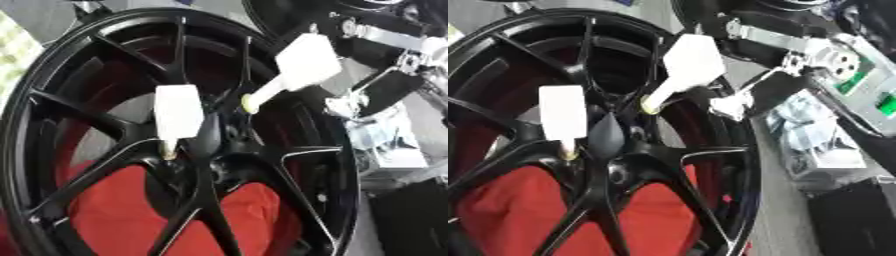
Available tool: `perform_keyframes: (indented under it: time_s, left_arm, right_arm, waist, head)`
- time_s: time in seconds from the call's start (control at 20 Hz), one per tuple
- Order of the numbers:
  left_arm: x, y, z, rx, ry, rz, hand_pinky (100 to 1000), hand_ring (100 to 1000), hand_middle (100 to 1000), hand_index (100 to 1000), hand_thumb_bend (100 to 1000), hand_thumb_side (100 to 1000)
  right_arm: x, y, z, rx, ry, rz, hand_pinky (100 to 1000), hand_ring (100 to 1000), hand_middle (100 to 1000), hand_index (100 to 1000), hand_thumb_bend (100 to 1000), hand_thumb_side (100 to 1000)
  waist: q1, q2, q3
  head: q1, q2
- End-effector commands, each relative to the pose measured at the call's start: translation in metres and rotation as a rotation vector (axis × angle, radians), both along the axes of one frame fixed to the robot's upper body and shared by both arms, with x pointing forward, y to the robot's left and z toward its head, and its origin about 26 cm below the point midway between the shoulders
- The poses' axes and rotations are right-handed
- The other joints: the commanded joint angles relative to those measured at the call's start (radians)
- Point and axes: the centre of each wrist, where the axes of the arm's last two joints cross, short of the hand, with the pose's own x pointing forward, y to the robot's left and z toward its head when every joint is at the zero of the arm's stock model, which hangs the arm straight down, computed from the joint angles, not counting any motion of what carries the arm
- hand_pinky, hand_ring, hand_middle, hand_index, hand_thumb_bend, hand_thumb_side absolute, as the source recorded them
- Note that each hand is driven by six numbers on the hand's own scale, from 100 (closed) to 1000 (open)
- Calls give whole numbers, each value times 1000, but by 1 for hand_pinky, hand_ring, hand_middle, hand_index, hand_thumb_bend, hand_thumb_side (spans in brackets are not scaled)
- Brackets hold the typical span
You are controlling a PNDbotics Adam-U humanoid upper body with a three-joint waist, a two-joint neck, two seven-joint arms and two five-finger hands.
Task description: Pull the pin out of the wheel hub.
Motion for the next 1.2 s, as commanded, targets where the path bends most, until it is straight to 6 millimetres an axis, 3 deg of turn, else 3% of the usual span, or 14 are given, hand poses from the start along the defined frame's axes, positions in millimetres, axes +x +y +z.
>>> perform_keyframes:
  time_s: [0.05, 0.2, 0.25, 0.3, 0.6, 0.9, 1.05, 1.2]
  left_arm:
    - [-4, 4, 6, 15, -24, 20, 518, 652, 585, 758, 100, 794]
    - [-5, 8, 6, 14, -22, 37, 518, 652, 585, 758, 100, 792]
    - [-5, 9, 5, 15, -21, 44, 518, 652, 585, 758, 100, 791]
    - [-6, 11, 5, 15, -21, 52, 518, 652, 585, 758, 100, 788]
    - [-8, 19, 5, 29, -26, 86, 518, 653, 586, 758, 100, 774]
    - [-11, 26, 0, 0, -23, 128, 518, 652, 586, 757, 100, 764]
    - [-11, 25, -4, -26, -19, 130, 518, 652, 586, 757, 100, 762]
    - [-11, 24, -5, -44, -21, 128, 518, 653, 587, 757, 100, 755]
  right_arm:
    - [-11, -9, 21, 74, -14, 12, 858, 629, 263, 449, 100, 267]
    - [-13, -27, 19, 182, 1, -14, 861, 629, 262, 449, 100, 319]
    - [-14, -34, 16, 223, 5, -26, 862, 629, 264, 449, 100, 401]
    - [-14, -41, 13, 267, 8, -40, 862, 629, 263, 449, 100, 360]
    - [-25, -91, -24, 494, 21, -175, 861, 628, 266, 451, 100, 416]
    - [-56, -118, -75, 576, -23, -384, 848, 629, 281, 463, 100, 397]
    - [-79, -115, -104, 561, -87, -534, 844, 630, 295, 471, 100, 391]
    - [-93, -115, -134, 560, -138, -671, 844, 655, 348, 519, 100, 371]
  waist:
    - [10, -37, -8]
    - [10, -46, -21]
    - [10, -50, -27]
    - [10, -53, -33]
    - [15, -81, -71]
    - [68, -99, -143]
    - [98, -108, -161]
    - [119, -114, -164]
  head:
    - [7, -6]
    - [24, -3]
    - [33, 2]
    - [44, 10]
    - [113, 72]
    - [190, 92]
    - [229, 90]
    - [240, 95]
